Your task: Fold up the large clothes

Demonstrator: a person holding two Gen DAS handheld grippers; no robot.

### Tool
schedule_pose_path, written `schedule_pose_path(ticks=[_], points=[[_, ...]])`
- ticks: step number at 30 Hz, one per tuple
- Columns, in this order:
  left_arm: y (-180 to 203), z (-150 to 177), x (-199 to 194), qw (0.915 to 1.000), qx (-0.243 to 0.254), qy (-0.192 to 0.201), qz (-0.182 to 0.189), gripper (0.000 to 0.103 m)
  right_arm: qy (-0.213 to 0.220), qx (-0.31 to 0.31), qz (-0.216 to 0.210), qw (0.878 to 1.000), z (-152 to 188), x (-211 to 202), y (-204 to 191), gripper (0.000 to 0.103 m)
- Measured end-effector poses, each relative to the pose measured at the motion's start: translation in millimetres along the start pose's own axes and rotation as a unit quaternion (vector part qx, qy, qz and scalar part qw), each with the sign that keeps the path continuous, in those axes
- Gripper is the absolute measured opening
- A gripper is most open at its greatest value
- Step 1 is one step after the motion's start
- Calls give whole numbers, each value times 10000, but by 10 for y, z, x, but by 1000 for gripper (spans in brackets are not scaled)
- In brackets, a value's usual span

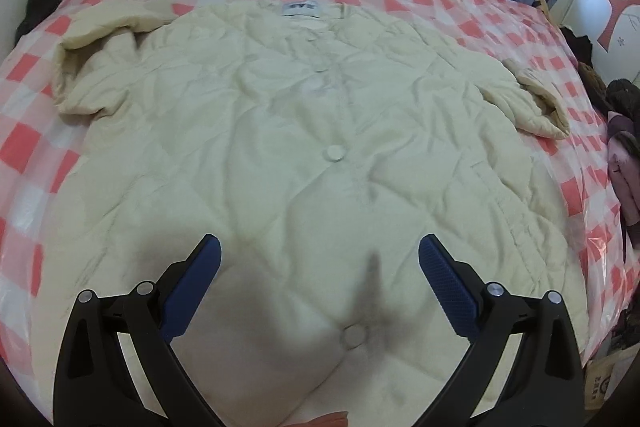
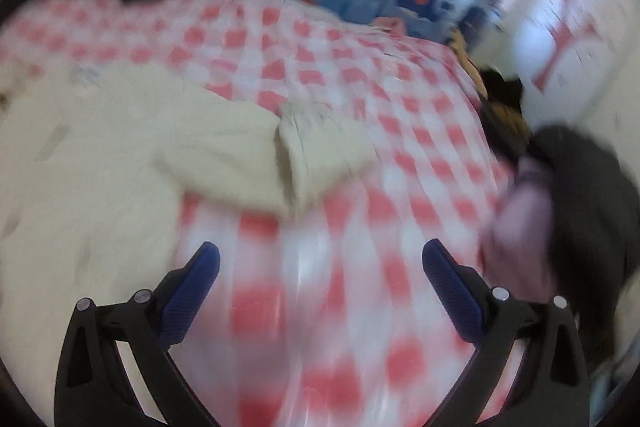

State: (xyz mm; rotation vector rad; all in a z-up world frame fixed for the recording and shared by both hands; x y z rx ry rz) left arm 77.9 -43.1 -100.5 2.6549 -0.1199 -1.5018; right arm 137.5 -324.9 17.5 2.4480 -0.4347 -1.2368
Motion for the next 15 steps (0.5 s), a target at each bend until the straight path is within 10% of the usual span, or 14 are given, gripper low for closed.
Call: schedule_pose_path(ticks=[9,11,15], points=[[-8,-60,30,9993,259,87,-246,95,-1215,-686,1081,9843,-625,1810,8,87],[-47,-57,61,9992,252,55,-320,95,-1372,16,682,9882,-567,1931,267,49],[-42,-34,125,9993,209,-16,-321,95,-710,2739,-329,9586,-395,1690,1177,48]])
Point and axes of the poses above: each gripper's, at about its wrist camera, not at the fingertips, and x roughly the way its jaws point, y to its right, z to its underside, the point moved 8 cm from there along x, roughly the way its jaws point
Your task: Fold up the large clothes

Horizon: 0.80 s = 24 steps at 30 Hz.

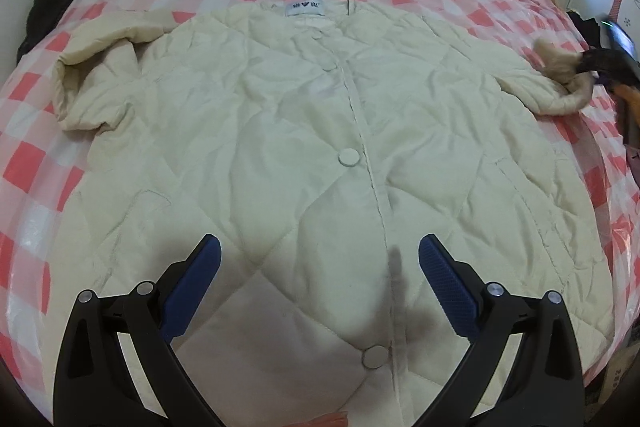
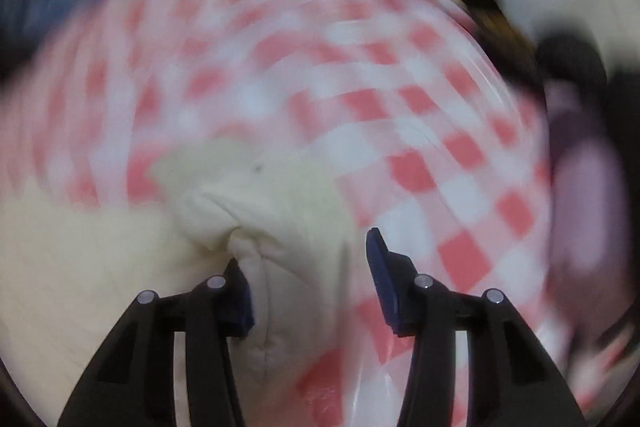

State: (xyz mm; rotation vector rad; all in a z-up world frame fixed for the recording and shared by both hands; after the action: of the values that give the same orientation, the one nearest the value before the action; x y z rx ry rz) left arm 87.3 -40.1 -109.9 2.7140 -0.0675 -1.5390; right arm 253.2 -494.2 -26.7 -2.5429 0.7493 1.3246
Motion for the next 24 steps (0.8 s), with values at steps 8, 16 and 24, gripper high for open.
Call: schedule_pose_path(ticks=[8,16,24], points=[[140,76,36,9997,232,-41,-5,95,-354,2955,-2123,9308,818,-121,1532,78],[85,82,73,9998,175,-60,-45,95,-370,3403,-3010,8901,948,-107,1699,85],[87,87,112,9997,208,-105,-105,95,-113,3125,-2814,9072,678,119,1522,57]])
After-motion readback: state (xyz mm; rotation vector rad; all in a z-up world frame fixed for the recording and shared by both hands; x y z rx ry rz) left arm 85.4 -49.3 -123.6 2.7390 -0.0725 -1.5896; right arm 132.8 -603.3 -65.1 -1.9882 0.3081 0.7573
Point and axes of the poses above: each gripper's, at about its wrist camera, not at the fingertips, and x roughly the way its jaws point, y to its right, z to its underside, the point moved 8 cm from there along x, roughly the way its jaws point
